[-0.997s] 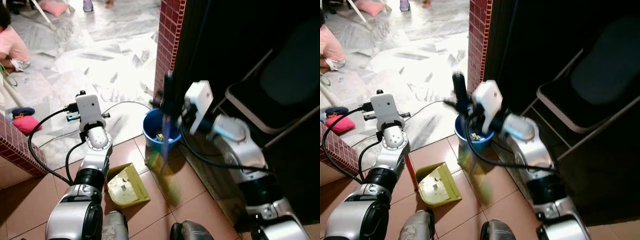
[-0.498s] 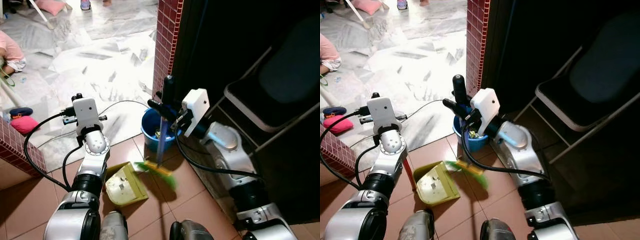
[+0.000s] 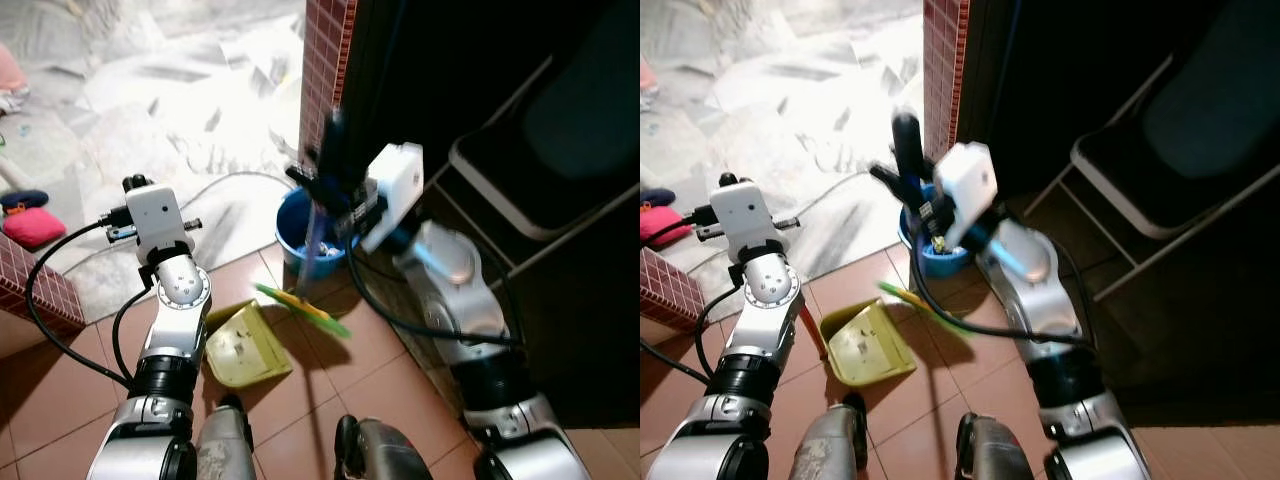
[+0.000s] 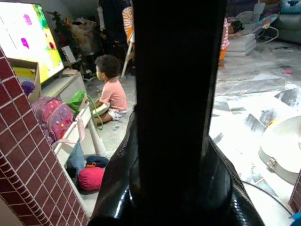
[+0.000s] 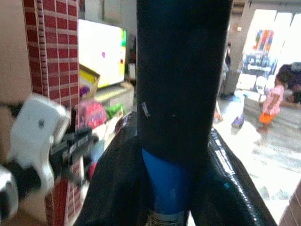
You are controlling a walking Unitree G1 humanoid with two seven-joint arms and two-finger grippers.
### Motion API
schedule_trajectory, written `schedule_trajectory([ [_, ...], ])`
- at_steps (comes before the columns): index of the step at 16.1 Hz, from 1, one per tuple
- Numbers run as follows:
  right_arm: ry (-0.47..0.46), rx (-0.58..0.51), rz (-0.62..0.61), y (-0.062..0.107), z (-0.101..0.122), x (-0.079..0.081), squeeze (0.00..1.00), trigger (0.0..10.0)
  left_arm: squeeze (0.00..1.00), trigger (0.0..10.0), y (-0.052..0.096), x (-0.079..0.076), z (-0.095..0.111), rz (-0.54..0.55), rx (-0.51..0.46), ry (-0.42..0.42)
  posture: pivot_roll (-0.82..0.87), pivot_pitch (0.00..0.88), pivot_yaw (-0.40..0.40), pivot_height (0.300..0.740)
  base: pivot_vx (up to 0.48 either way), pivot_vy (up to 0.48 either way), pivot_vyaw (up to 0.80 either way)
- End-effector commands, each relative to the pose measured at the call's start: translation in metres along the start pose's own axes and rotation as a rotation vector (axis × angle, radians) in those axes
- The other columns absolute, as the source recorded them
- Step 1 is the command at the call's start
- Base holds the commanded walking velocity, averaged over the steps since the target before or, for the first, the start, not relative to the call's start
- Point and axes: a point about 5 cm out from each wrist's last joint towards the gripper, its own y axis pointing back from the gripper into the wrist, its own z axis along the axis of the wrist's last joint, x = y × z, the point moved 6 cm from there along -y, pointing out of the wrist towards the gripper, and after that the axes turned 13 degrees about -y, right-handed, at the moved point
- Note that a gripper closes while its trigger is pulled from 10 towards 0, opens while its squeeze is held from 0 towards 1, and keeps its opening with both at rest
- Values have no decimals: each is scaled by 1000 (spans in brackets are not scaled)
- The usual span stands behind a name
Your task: Sweep floor
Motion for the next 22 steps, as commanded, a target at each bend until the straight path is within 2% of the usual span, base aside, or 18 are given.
schedule_trajectory([
  [1,48,-87,27,-4,24,6,0,10000,0,10000,8,-2,-9,-27,10,-56,-68,346,-38,740,0,0,0],
  [3,82,-47,47,2,8,6,0,10000,0,10000,10,-4,-9,-33,14,-55,-58,361,-38,740,0,0,0],
  [4,132,-22,78,3,1,8,0,10000,0,10000,10,-6,-8,-38,17,-56,-55,372,-38,740,0,0,0],
  [6,201,-4,104,1,-4,7,0,10000,0,10000,11,-7,-8,-46,18,-56,-57,372,-38,740,0,0,0],
  [9,205,30,99,5,-19,6,0,10000,0,10000,14,-8,-7,-53,24,-56,-51,373,-42,740,0,0,0],
  [10,174,59,82,10,-34,7,0,10000,0,10000,15,-8,-7,-53,29,-54,-52,371,-43,740,0,0,0],
  [12,46,87,12,15,-56,7,0,10000,0,10000,15,-10,-9,-54,38,-51,-50,370,-43,740,0,0,0],
  [13,-58,77,-47,18,-64,6,0,10000,0,10000,15,-11,-9,-55,43,-48,-51,361,-45,740,0,0,0],
  [14,-113,64,-65,19,-63,9,0,10000,0,10000,14,-11,-10,-55,47,-44,-59,354,-46,740,0,0,0],
  [15,-129,59,-77,19,-63,7,0,10000,0,10000,13,-11,-10,-56,49,-44,-65,350,-47,740,0,0,0],
  [17,-197,35,-123,23,-54,-2,0,10000,0,10000,12,-14,-12,-58,60,-40,-81,326,-55,740,0,0,0],
  [19,-223,35,-129,32,-35,-13,0,10000,0,10000,8,-16,-10,-56,67,-13,-106,291,-61,740,0,0,0],
  [21,-204,25,-107,34,-15,-20,0,10000,0,10000,3,-18,-9,-59,73,23,-130,256,-61,740,0,0,0],
  [22,-193,2,-116,34,4,-29,0,10000,0,10000,-3,-19,-6,-61,69,49,-140,237,-61,740,0,0,0],
])
